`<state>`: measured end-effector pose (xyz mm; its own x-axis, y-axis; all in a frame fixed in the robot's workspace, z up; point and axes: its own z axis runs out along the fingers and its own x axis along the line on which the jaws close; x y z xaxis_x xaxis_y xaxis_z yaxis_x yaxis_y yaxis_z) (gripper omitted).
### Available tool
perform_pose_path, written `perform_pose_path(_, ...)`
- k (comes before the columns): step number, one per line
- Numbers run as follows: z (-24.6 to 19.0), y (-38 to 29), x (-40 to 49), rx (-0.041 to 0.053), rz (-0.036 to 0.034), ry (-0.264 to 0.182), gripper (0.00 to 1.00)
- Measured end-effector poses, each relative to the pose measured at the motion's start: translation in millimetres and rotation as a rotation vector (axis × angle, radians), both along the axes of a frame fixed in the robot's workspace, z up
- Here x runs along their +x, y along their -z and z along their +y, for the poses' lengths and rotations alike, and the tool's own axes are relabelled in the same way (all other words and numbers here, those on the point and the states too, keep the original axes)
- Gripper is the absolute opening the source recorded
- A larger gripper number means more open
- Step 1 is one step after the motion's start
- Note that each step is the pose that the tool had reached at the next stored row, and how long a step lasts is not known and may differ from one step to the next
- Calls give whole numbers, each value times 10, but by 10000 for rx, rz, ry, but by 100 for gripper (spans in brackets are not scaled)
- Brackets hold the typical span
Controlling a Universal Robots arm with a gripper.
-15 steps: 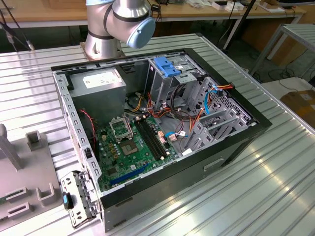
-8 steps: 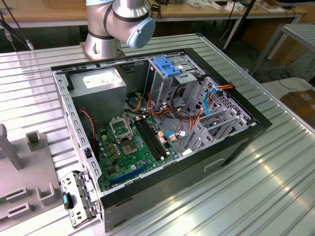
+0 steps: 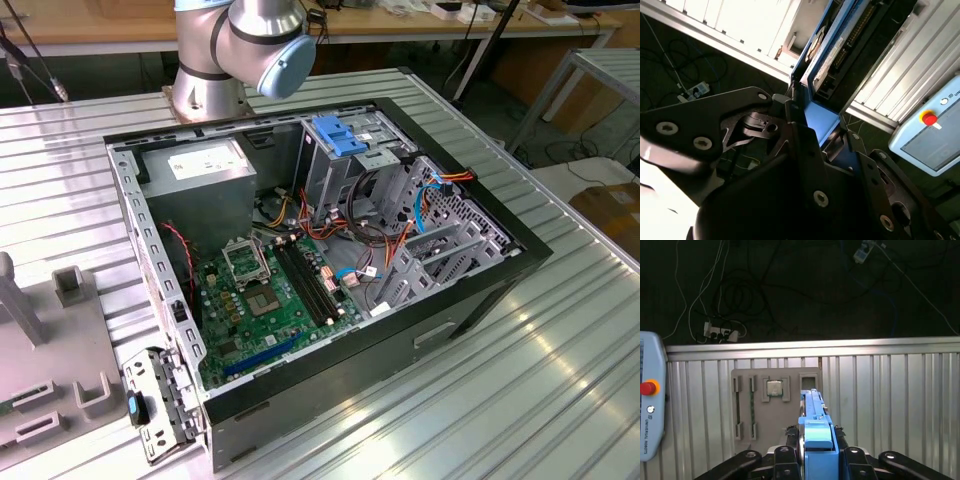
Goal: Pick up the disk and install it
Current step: 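Pick up the disk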
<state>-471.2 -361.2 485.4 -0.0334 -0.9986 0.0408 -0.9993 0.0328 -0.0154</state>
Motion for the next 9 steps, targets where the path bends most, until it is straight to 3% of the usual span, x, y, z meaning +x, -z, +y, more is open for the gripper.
perform_pose_path(3,0,-47,0,0,0,0,37)
perform_pose_path(6,0,-140,0,0,-1,0,37)
perform_pose_path(9,0,-180,0,0,-1,0,37)
